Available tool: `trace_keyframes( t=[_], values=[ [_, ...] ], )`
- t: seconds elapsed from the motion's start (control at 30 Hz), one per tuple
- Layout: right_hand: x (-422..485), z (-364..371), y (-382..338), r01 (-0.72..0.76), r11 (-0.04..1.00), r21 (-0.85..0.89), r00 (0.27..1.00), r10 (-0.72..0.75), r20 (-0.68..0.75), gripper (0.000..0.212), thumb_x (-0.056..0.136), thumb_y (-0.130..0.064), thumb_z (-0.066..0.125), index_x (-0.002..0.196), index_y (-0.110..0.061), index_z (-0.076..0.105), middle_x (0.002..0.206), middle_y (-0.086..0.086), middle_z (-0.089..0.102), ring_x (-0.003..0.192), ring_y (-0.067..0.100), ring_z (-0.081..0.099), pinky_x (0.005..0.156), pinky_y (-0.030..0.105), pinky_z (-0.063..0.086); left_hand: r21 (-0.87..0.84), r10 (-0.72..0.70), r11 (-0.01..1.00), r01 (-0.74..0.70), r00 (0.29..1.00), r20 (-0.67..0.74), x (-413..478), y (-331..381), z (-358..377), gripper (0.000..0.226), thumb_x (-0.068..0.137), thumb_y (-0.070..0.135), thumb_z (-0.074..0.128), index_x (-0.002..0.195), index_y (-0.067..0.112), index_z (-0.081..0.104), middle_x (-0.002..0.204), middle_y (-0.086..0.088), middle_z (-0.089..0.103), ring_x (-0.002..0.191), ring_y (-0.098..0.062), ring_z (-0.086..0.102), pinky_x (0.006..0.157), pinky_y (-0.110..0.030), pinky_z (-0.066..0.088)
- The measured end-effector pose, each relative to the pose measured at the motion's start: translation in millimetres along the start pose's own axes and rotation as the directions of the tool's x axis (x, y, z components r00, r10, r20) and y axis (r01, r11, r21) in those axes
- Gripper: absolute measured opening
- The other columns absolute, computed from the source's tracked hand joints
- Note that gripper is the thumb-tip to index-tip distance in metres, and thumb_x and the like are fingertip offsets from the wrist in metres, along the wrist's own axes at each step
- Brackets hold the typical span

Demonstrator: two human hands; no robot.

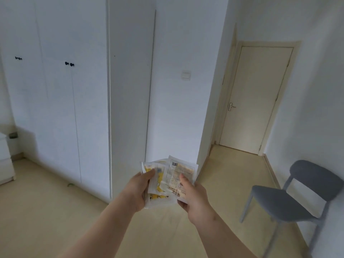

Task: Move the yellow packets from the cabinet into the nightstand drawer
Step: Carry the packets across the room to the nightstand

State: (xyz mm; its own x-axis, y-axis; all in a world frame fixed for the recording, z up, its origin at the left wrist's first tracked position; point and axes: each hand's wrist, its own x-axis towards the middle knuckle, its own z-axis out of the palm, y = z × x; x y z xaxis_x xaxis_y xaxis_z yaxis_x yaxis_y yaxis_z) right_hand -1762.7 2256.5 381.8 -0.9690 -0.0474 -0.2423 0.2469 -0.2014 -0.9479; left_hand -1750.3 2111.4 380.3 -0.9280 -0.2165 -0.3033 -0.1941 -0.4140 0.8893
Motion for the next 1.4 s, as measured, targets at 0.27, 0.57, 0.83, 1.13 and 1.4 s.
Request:
trace_keyframes(
  t=[0.27,0.57,0.83,1.13,1.4],
  values=[
    [158,107,-13,-0.076,0.997,-0.029,0.993,0.079,0.089,0.018,0.088,-0.029,0.065,0.087,-0.012,0.058,0.081,0.002,0.064,0.066,0.013,0.060,0.054,0.023,0.046,-0.050,-0.038,0.998,0.032,0.991,-0.128,154,68,-49,0.029,0.099,0.021,0.047,0.119,0.004,0.057,0.096,-0.021,0.070,0.076,-0.034,0.068,0.054,-0.041,0.056],
    [328,245,-9,-0.089,0.991,-0.098,0.926,0.118,0.360,0.019,0.088,-0.030,0.064,0.094,-0.013,0.058,0.087,0.000,0.065,0.074,0.014,0.062,0.054,0.023,0.046,-0.062,0.052,0.995,-0.082,0.917,-0.395,310,134,-130,0.029,0.098,0.022,0.047,0.117,0.004,0.060,0.096,-0.020,0.070,0.076,-0.032,0.068,0.059,-0.038,0.054],
    [449,383,-8,-0.117,0.971,-0.208,0.785,0.219,0.579,0.018,0.088,-0.027,0.065,0.095,-0.011,0.060,0.087,0.004,0.068,0.073,0.015,0.065,0.054,0.024,0.048,-0.154,0.046,0.970,-0.188,0.764,-0.643,412,197,-206,0.028,0.096,0.025,0.051,0.114,0.005,0.058,0.096,-0.020,0.070,0.081,-0.034,0.067,0.066,-0.043,0.054],
    [492,550,57,-0.131,0.924,-0.360,0.618,0.360,0.699,0.016,0.085,-0.029,0.068,0.093,-0.015,0.064,0.096,0.005,0.070,0.090,0.022,0.067,0.079,0.035,0.053,-0.267,-0.055,0.924,-0.272,0.598,-0.800,456,229,-355,0.022,0.097,0.023,0.051,0.108,0.006,0.060,0.101,-0.020,0.070,0.087,-0.035,0.068,0.075,-0.048,0.055],
    [490,754,96,-0.101,0.921,-0.376,0.548,0.367,0.752,0.016,0.088,-0.027,0.065,0.100,-0.017,0.063,0.097,0.004,0.070,0.088,0.020,0.066,0.065,0.029,0.054,-0.230,-0.013,0.902,-0.367,0.508,-0.861,478,316,-529,0.012,0.096,0.022,0.052,0.099,0.011,0.058,0.093,-0.016,0.069,0.077,-0.031,0.067,0.060,-0.040,0.053]
  ],
)
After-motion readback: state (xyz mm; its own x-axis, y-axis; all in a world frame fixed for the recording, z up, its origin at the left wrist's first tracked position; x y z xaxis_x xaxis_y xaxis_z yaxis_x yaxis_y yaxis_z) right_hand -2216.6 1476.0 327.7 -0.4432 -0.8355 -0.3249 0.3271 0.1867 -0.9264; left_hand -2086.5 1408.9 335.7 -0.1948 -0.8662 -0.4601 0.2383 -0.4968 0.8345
